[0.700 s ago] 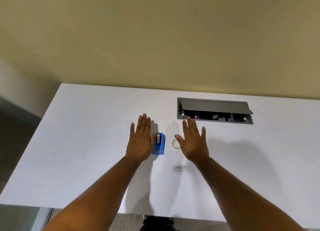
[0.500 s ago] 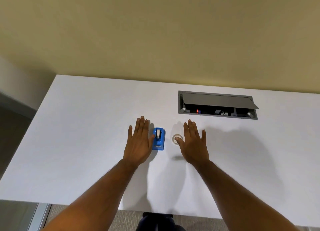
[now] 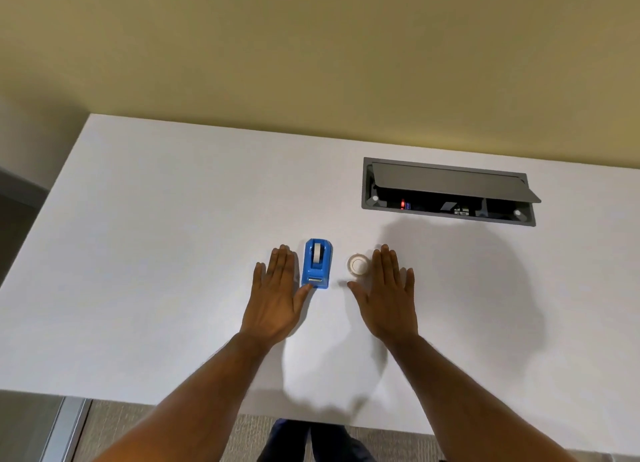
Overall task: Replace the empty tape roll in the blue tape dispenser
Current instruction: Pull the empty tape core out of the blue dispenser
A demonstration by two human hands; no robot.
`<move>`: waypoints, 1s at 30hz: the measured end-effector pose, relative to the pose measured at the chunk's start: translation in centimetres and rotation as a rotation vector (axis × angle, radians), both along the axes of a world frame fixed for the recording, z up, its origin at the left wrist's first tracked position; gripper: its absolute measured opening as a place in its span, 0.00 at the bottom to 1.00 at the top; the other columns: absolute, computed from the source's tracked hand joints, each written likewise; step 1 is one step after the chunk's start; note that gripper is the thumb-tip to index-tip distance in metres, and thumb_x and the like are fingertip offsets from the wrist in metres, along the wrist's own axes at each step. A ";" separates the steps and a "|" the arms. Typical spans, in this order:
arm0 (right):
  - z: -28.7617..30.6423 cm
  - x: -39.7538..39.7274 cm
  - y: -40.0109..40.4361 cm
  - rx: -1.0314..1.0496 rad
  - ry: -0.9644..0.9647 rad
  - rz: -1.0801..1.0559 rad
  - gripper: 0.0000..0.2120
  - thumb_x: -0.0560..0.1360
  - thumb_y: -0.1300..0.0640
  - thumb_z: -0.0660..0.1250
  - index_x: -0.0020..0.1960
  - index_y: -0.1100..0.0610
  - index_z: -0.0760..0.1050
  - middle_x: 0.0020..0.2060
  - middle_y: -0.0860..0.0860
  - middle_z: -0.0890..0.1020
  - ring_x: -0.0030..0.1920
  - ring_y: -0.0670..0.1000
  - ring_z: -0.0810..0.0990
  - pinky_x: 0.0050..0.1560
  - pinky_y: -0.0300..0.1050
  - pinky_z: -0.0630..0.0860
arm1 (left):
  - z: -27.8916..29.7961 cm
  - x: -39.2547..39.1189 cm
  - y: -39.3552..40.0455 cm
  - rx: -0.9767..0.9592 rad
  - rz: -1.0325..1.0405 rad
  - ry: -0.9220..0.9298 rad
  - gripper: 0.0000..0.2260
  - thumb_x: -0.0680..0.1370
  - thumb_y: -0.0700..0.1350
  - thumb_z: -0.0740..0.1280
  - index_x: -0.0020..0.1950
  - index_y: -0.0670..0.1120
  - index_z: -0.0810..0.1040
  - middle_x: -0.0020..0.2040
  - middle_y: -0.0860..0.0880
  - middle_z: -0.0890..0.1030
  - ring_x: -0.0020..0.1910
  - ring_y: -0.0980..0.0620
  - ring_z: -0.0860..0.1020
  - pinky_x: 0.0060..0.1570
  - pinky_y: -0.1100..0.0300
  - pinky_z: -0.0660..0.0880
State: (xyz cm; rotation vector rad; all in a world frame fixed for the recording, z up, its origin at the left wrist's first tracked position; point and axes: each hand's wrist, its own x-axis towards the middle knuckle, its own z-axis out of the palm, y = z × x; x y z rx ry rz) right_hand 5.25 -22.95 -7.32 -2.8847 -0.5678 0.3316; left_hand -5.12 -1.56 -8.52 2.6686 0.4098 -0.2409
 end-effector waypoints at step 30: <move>-4.0 -1.0 -1.0 -0.037 -0.097 0.000 0.37 0.81 0.33 0.45 0.81 0.56 0.47 0.82 0.52 0.51 0.82 0.52 0.47 0.79 0.60 0.51 | -4.9 -1.4 -0.3 0.185 0.007 -0.109 0.36 0.82 0.65 0.50 0.84 0.46 0.47 0.85 0.49 0.46 0.83 0.51 0.46 0.80 0.45 0.48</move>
